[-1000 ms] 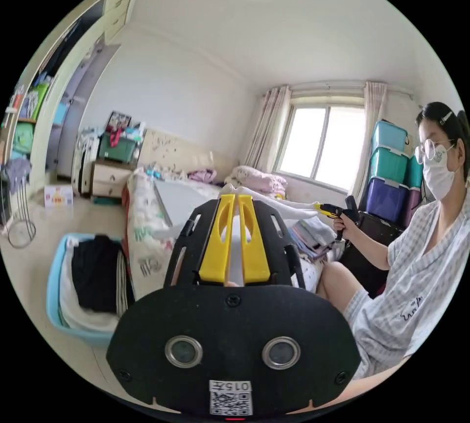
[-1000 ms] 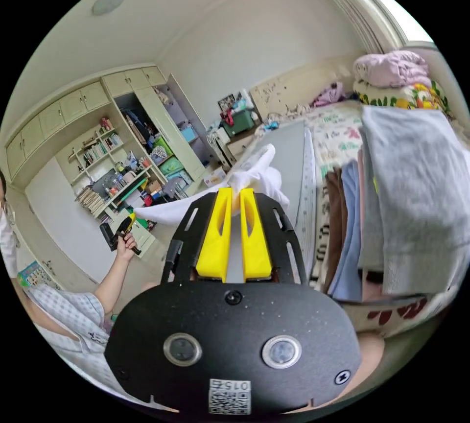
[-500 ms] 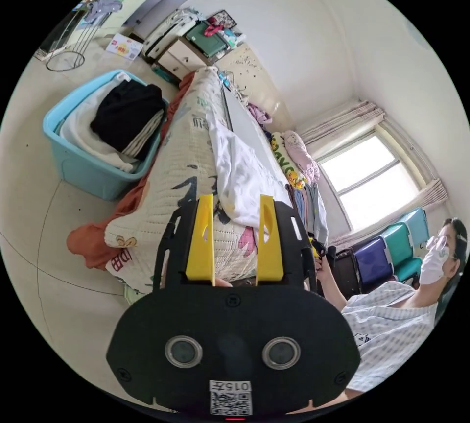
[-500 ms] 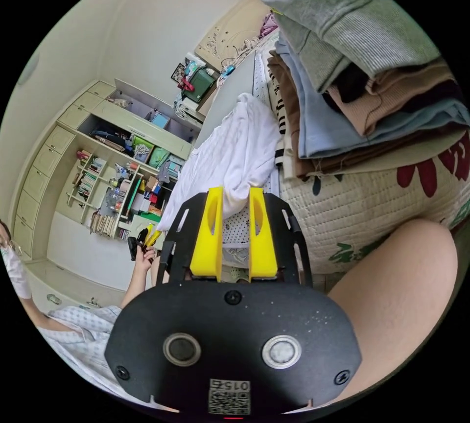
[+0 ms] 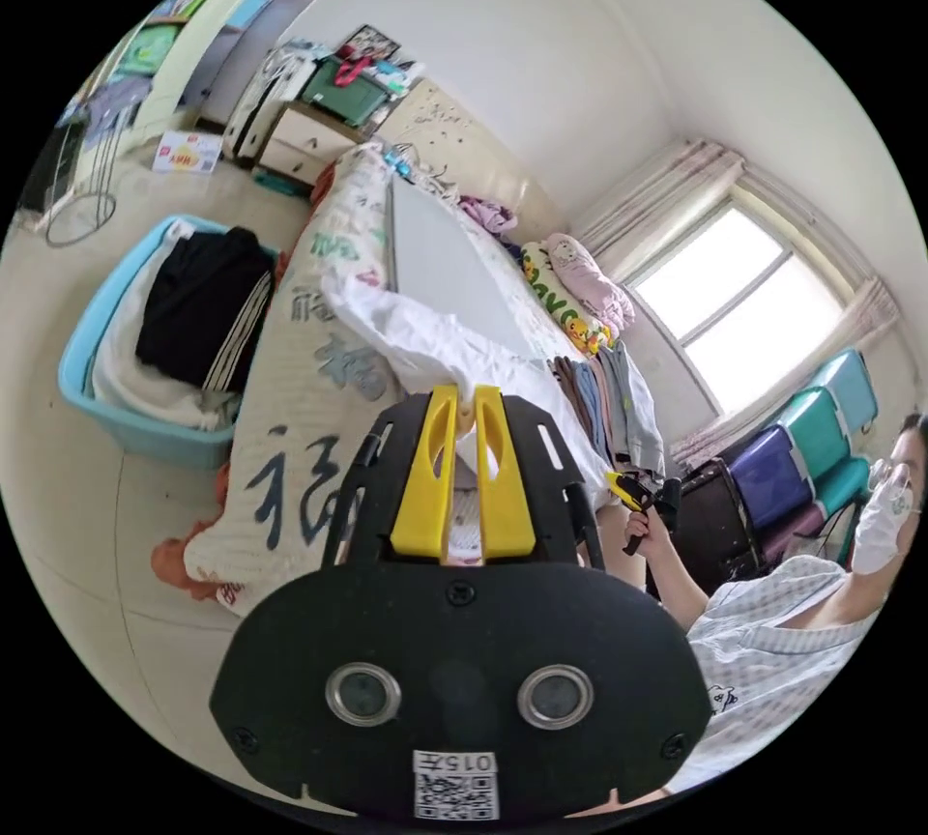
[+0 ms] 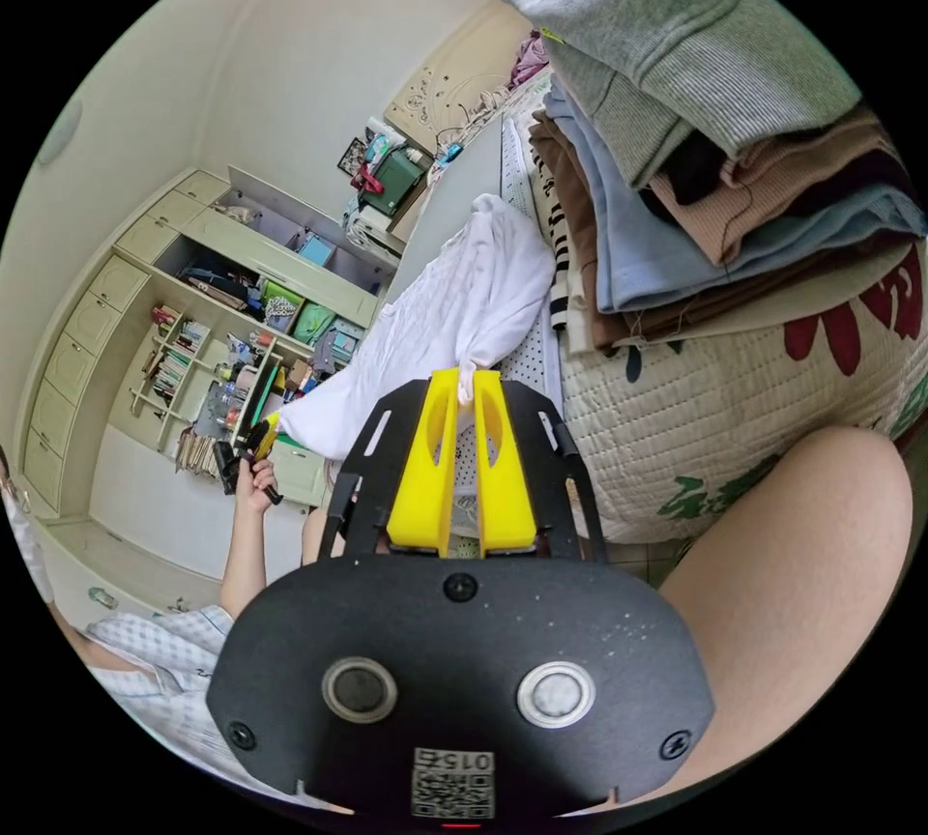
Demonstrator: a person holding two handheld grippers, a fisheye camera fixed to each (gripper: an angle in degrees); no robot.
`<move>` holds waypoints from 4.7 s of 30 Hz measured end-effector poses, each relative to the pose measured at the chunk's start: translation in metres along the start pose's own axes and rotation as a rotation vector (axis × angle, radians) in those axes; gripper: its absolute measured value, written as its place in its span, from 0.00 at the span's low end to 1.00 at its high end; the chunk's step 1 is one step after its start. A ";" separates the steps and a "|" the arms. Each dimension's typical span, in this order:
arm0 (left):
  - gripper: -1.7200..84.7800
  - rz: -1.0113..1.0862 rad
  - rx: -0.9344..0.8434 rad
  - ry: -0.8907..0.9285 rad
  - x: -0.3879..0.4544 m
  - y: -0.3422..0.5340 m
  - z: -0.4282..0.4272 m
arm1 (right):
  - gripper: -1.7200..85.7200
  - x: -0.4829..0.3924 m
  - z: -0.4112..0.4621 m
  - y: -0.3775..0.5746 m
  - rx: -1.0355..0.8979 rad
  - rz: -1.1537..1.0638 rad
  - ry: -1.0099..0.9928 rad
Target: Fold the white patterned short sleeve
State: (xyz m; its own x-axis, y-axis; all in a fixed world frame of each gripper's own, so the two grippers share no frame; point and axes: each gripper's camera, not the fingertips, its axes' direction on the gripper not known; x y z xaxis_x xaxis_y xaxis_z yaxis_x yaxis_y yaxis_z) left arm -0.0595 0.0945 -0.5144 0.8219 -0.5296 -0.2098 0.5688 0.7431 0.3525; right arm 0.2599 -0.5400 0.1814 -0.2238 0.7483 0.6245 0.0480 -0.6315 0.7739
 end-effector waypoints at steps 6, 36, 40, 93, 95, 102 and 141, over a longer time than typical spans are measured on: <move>0.03 0.348 -0.130 0.069 0.172 -0.041 0.118 | 0.05 0.000 -0.032 -0.015 0.017 0.016 -0.042; 0.01 0.700 -0.445 0.049 0.387 0.191 0.364 | 0.13 0.019 -0.161 -0.025 0.060 0.028 -0.336; 0.02 0.799 -0.451 -0.038 0.408 0.216 0.366 | 0.14 0.010 -0.152 -0.029 0.008 0.037 -0.347; 0.02 0.578 0.025 -0.223 0.370 -0.002 -0.002 | 0.03 -0.257 -0.107 -0.041 0.070 -0.395 -0.231; 0.01 0.520 -0.058 -0.171 0.355 -0.028 0.007 | 0.03 -0.247 -0.088 -0.064 0.034 -0.299 -0.237; 0.01 0.461 0.064 -0.163 0.330 -0.066 -0.024 | 0.03 -0.270 -0.067 -0.101 0.095 -0.366 -0.323; 0.11 0.064 -0.129 -0.108 0.168 0.185 0.040 | 0.10 0.054 0.105 -0.025 -0.081 -0.306 -0.076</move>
State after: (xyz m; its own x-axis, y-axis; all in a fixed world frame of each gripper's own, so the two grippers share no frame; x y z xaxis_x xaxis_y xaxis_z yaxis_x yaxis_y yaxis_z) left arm 0.1828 0.1268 -0.4478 0.8524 -0.5153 -0.0890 0.5205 0.8194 0.2403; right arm 0.3492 -0.4621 0.2071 -0.1427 0.9171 0.3721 -0.0885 -0.3863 0.9181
